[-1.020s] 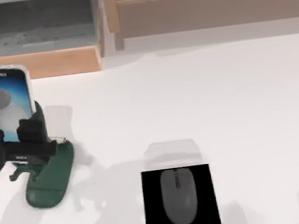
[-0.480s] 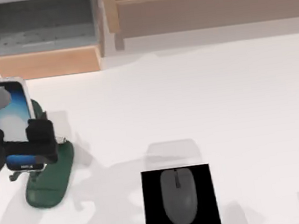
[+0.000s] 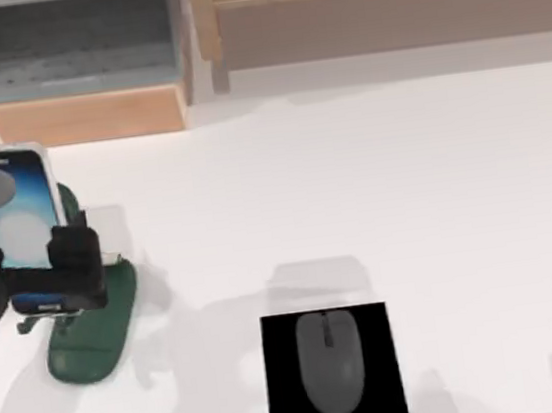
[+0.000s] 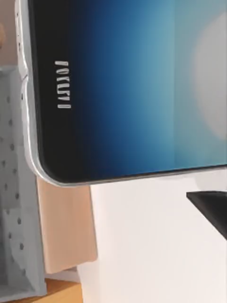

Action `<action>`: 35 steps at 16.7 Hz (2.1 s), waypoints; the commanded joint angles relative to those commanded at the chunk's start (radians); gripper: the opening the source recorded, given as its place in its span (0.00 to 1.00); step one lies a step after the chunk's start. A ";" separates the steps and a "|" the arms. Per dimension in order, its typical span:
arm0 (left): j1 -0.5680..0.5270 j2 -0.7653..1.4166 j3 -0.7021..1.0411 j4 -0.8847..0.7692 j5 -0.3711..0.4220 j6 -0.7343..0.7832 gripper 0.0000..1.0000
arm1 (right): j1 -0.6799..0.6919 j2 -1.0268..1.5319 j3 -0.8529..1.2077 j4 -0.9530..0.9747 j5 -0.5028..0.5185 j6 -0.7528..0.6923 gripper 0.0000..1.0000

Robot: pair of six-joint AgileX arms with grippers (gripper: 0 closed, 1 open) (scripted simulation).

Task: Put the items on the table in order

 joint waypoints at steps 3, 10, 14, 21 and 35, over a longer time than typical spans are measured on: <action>-0.030 -0.069 -0.020 -0.060 -0.027 -0.015 1.00 | 0.000 0.000 0.000 0.000 0.000 0.000 1.00; -0.047 -0.116 -0.027 -0.099 -0.044 -0.024 1.00 | 0.000 0.000 0.000 0.000 0.000 0.000 1.00; 0.006 -0.183 -0.077 -0.074 -0.018 -0.012 1.00 | 0.000 0.000 0.000 0.000 0.000 0.000 1.00; 0.176 -0.489 -0.242 0.008 0.068 0.032 1.00 | 0.000 0.000 0.000 0.000 0.000 0.000 1.00; 0.365 -0.781 -0.421 0.095 0.159 0.075 1.00 | -0.005 0.029 0.006 0.022 -0.007 0.000 1.00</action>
